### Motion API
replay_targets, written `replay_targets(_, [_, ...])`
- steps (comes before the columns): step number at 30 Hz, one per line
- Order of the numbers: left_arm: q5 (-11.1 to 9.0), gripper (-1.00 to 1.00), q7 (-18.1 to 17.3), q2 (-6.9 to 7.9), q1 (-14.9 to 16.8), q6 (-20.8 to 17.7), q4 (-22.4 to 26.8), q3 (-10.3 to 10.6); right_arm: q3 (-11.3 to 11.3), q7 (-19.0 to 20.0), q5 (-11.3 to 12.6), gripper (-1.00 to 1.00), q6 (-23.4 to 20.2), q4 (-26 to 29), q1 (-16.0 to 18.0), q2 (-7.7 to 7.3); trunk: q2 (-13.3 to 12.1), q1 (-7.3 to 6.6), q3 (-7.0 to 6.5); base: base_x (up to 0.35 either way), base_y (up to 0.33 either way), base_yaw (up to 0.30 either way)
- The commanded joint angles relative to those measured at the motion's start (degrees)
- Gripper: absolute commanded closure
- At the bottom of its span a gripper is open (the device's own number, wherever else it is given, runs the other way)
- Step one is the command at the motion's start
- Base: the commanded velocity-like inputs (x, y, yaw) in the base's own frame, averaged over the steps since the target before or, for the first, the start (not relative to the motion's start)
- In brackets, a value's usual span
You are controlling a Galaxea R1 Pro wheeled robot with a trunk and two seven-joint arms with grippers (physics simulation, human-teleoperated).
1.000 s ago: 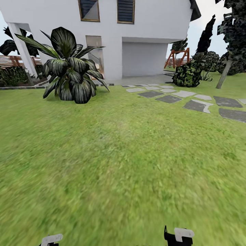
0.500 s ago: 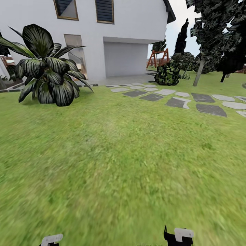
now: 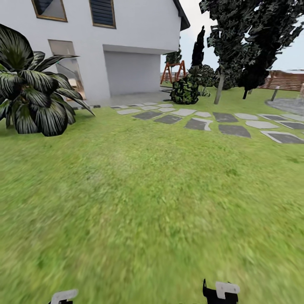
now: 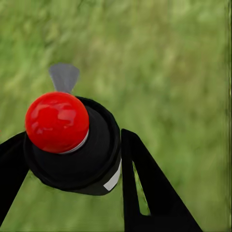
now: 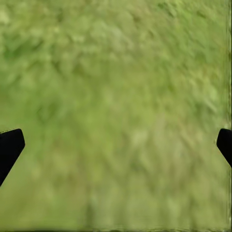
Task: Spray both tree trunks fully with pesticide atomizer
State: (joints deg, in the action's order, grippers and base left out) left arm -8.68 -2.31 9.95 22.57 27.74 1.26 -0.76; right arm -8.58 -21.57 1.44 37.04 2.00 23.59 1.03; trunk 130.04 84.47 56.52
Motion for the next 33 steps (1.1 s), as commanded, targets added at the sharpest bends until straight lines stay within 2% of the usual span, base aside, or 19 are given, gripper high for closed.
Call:
replay_targets(1, [-0.4,1.0,-0.2,0.0,0.0,0.2,0.0,0.0,-0.5,-0.4,0.1,-1.0,0.1,-0.1,0.0,0.02,0.0,-0.01,0.05,0.0,0.0,-0.299])
replay_targets(33, [-0.4,1.0,-0.2,-0.02,0.0,0.2,0.0,0.0,-0.5,-0.4,0.1,-1.0,0.1,-0.1,0.0,0.02,0.0,-0.01,0.62,0.0,0.0,-0.299])
